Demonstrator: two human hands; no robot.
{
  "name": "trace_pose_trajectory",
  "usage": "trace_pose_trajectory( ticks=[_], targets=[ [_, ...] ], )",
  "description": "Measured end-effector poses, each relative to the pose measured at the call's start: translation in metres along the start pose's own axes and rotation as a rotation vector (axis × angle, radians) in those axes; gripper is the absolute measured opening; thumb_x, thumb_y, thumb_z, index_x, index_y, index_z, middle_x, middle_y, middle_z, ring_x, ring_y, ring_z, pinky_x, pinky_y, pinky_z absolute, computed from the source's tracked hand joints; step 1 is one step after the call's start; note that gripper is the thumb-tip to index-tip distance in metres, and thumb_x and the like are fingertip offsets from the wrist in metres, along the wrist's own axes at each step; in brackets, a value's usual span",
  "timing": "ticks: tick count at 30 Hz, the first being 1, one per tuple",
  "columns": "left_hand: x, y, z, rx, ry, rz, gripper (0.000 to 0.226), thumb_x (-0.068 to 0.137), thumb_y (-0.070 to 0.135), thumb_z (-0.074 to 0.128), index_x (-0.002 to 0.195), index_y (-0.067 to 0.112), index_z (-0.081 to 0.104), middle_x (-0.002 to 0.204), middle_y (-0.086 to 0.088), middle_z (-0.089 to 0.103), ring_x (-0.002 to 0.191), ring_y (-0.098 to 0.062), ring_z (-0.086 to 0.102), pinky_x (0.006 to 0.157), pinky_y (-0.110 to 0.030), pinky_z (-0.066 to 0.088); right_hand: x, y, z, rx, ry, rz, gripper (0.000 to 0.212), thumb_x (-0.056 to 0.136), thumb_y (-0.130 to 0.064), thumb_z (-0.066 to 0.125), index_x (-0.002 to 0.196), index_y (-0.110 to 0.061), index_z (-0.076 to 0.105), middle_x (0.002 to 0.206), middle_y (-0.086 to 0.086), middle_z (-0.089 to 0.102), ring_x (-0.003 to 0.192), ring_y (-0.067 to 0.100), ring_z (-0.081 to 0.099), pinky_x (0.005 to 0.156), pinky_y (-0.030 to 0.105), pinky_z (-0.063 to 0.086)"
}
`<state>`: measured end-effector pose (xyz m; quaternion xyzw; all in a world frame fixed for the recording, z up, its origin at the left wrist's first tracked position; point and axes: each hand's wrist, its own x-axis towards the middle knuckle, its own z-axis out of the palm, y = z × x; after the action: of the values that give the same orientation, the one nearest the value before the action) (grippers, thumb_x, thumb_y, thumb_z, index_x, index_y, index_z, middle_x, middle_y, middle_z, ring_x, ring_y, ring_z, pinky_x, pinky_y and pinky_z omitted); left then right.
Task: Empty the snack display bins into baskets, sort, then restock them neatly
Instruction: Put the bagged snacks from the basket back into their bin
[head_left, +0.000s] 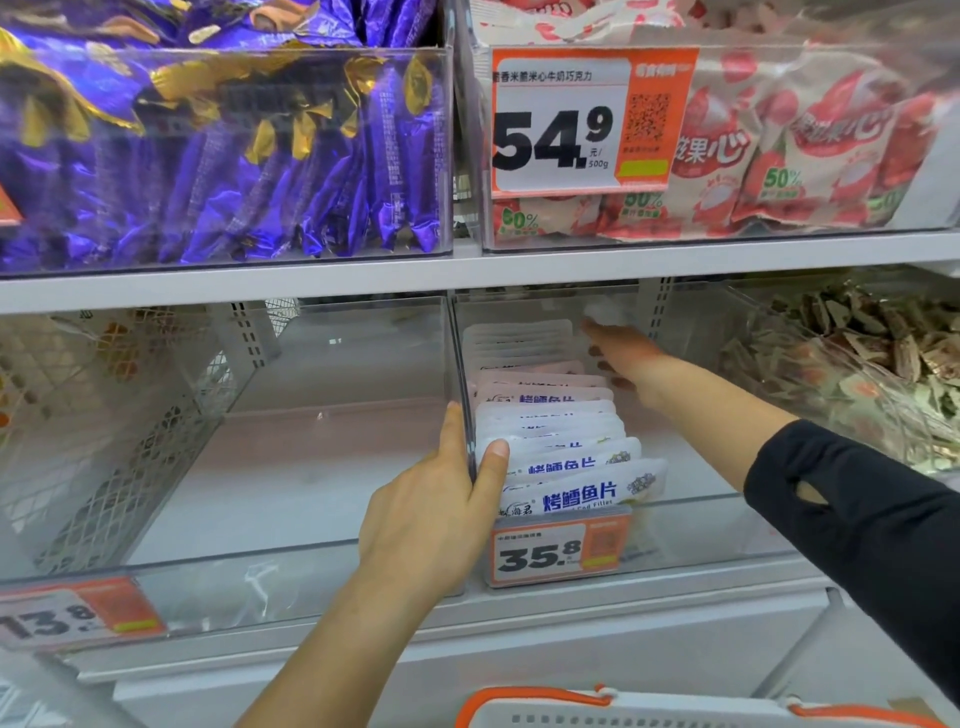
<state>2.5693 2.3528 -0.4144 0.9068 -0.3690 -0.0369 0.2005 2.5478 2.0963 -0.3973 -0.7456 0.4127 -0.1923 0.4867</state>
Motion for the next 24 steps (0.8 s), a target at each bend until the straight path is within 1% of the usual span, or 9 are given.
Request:
trace_pose_trajectory(
  ticks=[3, 6, 8, 10, 14, 17, 20, 21, 24],
  targets=[
    [-0.001, 0.000, -0.002, -0.011, 0.010, 0.008, 0.064, 0.099, 0.056, 0.015, 0.155, 0.028, 0.000, 0.089, 0.007, 0.054, 0.082, -0.018, 0.047, 0.075, -0.032, 0.042, -0.021, 0.012, -0.004, 0.333, -0.086, 0.325, 0.066, 0.097, -0.059, 0.035, 0.129, -0.002, 0.047, 0.097, 0.011, 0.057, 0.078, 0.025, 0.056, 0.069, 0.035, 0.047],
    [0.000, 0.000, 0.000, -0.023, 0.014, 0.012, 0.063, 0.100, 0.055, 0.016, 0.155, 0.028, 0.001, 0.091, 0.007, 0.054, 0.083, -0.018, 0.046, 0.075, -0.031, 0.041, -0.042, 0.021, 0.002, 0.407, -0.288, 0.335, 0.050, 0.100, -0.048, 0.037, 0.109, -0.006, 0.062, 0.082, 0.012, 0.068, 0.070, 0.026, 0.064, 0.061, 0.035, 0.050],
    [0.000, 0.000, 0.001, -0.024, 0.014, 0.014, 0.063, 0.100, 0.055, 0.016, 0.155, 0.028, 0.002, 0.090, 0.008, 0.054, 0.082, -0.018, 0.046, 0.073, -0.031, 0.039, -0.050, 0.020, 0.004, 0.385, -0.356, 0.298, 0.038, 0.101, -0.039, 0.044, 0.108, -0.007, 0.063, 0.079, 0.011, 0.073, 0.068, 0.026, 0.069, 0.060, 0.035, 0.056],
    [0.000, 0.000, 0.001, -0.023, 0.017, 0.013, 0.063, 0.099, 0.055, 0.017, 0.155, 0.028, 0.003, 0.088, 0.007, 0.054, 0.082, -0.018, 0.047, 0.072, -0.031, 0.038, -0.051, 0.017, 0.003, 0.272, -0.359, 0.253, 0.038, 0.097, -0.040, 0.053, 0.115, -0.007, 0.062, 0.092, 0.010, 0.074, 0.083, 0.024, 0.071, 0.078, 0.038, 0.058],
    [-0.002, 0.001, 0.001, -0.032, 0.016, 0.013, 0.064, 0.100, 0.055, 0.019, 0.155, 0.026, 0.003, 0.093, 0.006, 0.057, 0.087, -0.019, 0.050, 0.074, -0.031, 0.039, -0.066, 0.006, -0.003, -0.079, -0.343, 0.130, 0.084, 0.075, -0.075, 0.058, 0.137, -0.019, 0.050, 0.138, 0.006, 0.055, 0.125, 0.025, 0.052, 0.110, 0.041, 0.037],
    [-0.002, -0.001, -0.003, -0.158, -0.026, 0.023, 0.068, 0.097, 0.060, 0.025, 0.155, 0.030, 0.005, 0.131, 0.003, 0.057, 0.117, -0.023, 0.053, 0.090, -0.034, 0.040, -0.087, -0.005, -0.021, -0.017, -0.182, 0.034, 0.067, 0.093, -0.061, 0.044, 0.144, -0.018, 0.042, 0.149, 0.006, 0.041, 0.136, 0.027, 0.039, 0.108, 0.038, 0.030],
    [-0.013, -0.001, -0.007, -0.447, 0.200, 0.161, 0.068, 0.095, 0.052, 0.039, 0.153, 0.021, 0.023, 0.154, 0.005, 0.034, 0.141, -0.016, 0.033, 0.109, -0.028, 0.025, -0.122, 0.000, -0.057, 0.186, 0.014, -0.132, 0.025, 0.097, -0.030, 0.052, 0.113, -0.013, 0.060, 0.131, 0.015, 0.059, 0.114, 0.028, 0.059, 0.099, 0.037, 0.044],
    [-0.023, 0.000, -0.008, -0.495, 0.327, 0.225, 0.062, 0.093, 0.045, 0.041, 0.148, 0.018, 0.034, 0.148, 0.007, 0.040, 0.138, -0.015, 0.036, 0.110, -0.026, 0.026, -0.143, 0.009, -0.067, 0.242, 0.038, -0.198, 0.014, 0.097, -0.020, 0.052, 0.103, -0.014, 0.063, 0.119, 0.016, 0.066, 0.102, 0.025, 0.065, 0.096, 0.038, 0.047],
    [-0.072, 0.005, 0.007, -0.580, 0.559, 0.442, 0.030, 0.095, 0.027, 0.045, 0.121, 0.024, 0.058, 0.115, 0.021, 0.058, 0.109, -0.001, 0.055, 0.094, -0.015, 0.040, -0.210, 0.058, -0.087, 0.325, 0.073, -0.291, 0.022, 0.097, -0.005, 0.047, 0.090, -0.012, 0.067, 0.075, 0.004, 0.073, 0.061, 0.011, 0.066, 0.071, 0.024, 0.055]
  ],
)
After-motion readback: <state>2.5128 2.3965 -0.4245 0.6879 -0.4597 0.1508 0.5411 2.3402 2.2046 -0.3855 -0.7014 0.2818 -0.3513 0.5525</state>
